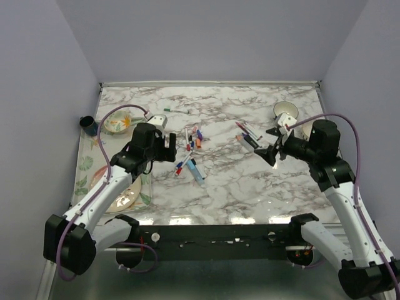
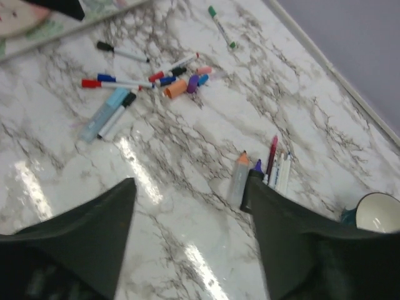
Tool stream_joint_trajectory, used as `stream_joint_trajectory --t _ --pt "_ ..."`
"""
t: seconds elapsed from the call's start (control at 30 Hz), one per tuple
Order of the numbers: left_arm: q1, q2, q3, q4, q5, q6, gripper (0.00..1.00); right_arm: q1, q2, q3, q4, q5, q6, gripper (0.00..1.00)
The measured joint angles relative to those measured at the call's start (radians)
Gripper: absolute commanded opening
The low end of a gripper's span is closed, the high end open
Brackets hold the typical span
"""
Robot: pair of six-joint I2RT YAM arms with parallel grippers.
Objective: Open the pen caps
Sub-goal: Grab a pen on the table with the left arm
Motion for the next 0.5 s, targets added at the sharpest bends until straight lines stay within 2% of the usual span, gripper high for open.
stream_joint_trajectory --t 0.17,0.3,0.4,0.5 --pt "0.000 0.014 0.002 0.002 -0.004 -0.013 0.99 -0.014 -0.095 -0.120 0.164 0.033 0.079 1.00" --pt "0.001 0.077 0.025 0.003 -0.011 -0.026 0.98 -0.015 -0.010 -0.138 0.182 0.028 0.112 1.00" --pt "0.002 0.161 0.058 0.007 -0.011 -0.043 0.92 -0.015 0.053 -0.137 0.171 0.013 0.120 1.00" --pt "0.002 0.233 0.084 0.006 -0.005 -0.074 0.86 -0.015 0.045 -0.137 0.166 -0.016 0.120 1.00"
